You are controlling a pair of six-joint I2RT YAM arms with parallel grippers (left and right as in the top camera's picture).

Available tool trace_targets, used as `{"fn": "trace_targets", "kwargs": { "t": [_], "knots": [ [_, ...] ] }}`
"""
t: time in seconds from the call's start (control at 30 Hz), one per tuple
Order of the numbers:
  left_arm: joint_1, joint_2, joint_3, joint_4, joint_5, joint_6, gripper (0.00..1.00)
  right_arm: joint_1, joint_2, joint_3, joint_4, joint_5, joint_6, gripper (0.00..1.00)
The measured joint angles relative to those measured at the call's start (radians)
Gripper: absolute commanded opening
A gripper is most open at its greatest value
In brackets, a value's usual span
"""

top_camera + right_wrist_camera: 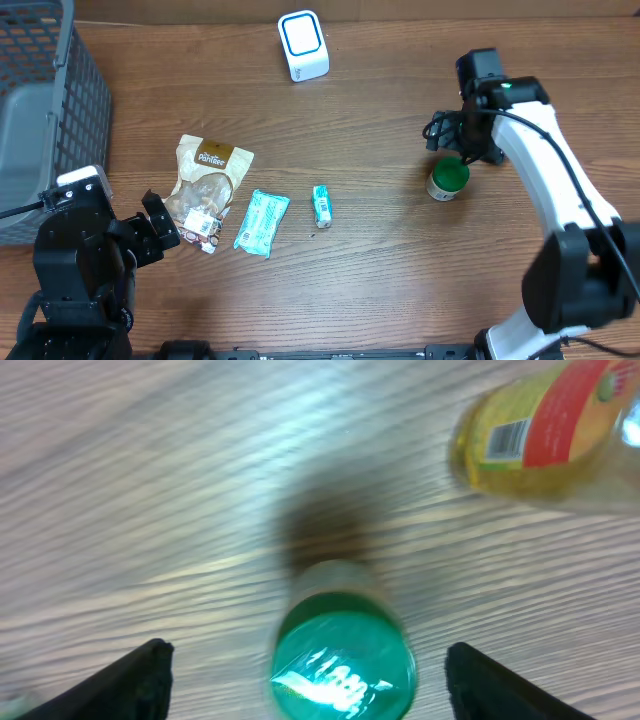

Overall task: Scan the item barcode
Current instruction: 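Move the jar right and set it down near the Vim bottle, then open the right gripper and swing it over the light-blue wipe packs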

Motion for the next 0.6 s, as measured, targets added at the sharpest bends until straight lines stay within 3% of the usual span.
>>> {"fn": "trace_targets", "kwargs": {
  "t": [0.1,0.4,0.6],
  "knots": [
    [0.000,0.000,0.000,0.000,0.000,0.000,0.99,0.000,-0.023,0.002,0.010,-0.078,0.006,0.04],
    [0.000,0.000,0.000,0.000,0.000,0.000,0.99,0.000,-0.021,-0.183,0.202,-0.243,0.011,0.04],
    [0.000,0.000,0.000,0.000,0.000,0.000,1.00,0.003,-0.016,-0.306,0.249,-0.218,0.010,0.04]
  ]
}}
